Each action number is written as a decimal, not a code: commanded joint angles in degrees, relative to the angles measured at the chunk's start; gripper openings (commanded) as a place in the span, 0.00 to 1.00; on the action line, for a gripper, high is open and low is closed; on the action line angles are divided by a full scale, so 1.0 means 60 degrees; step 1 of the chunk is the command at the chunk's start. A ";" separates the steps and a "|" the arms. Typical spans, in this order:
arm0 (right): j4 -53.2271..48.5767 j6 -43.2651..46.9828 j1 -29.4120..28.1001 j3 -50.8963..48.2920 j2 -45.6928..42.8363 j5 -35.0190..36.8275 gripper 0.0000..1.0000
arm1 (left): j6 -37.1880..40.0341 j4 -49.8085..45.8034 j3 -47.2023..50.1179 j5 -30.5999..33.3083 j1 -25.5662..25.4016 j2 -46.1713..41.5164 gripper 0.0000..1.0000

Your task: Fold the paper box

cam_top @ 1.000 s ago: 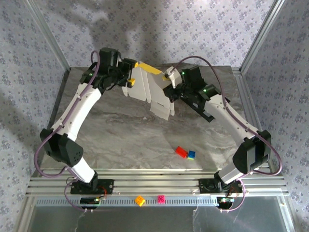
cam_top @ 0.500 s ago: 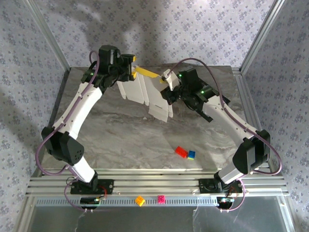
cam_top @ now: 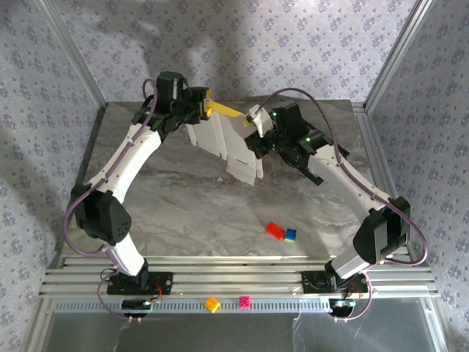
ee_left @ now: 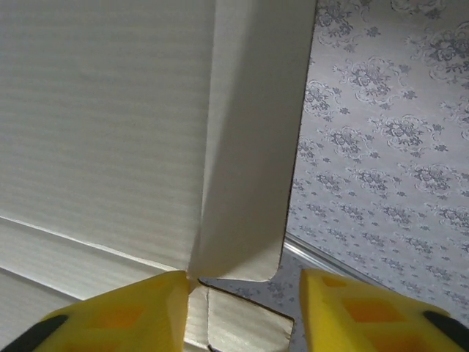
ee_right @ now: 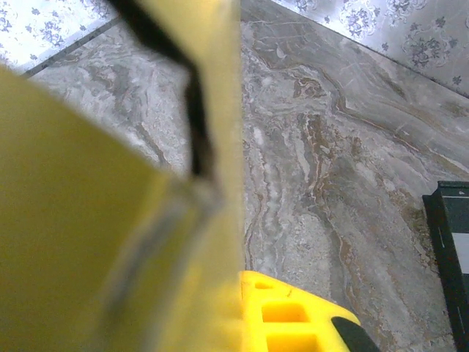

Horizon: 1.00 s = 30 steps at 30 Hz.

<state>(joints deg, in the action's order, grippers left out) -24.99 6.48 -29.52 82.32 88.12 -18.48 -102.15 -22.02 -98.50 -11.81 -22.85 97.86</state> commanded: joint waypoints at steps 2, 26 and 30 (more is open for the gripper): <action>0.0388 -0.0256 0.0081 0.0027 -0.0180 -0.0292 0.00 | -0.0094 0.0407 0.0515 -0.0121 0.0060 -0.0300 0.32; 0.0434 -0.1870 0.0810 0.0222 -0.0009 -0.2266 0.00 | 0.1261 0.2220 0.1827 -0.0357 -0.0264 -0.0672 0.25; 0.0169 -0.1842 0.0819 0.0469 0.0121 -0.2281 0.00 | 0.1919 0.1612 0.2110 -0.0249 -0.0467 -0.0844 0.24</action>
<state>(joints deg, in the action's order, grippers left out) -25.04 -3.70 -24.86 81.82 88.42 -29.95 -95.72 -8.97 -86.50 -12.43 -24.45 94.06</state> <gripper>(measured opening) 0.068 0.241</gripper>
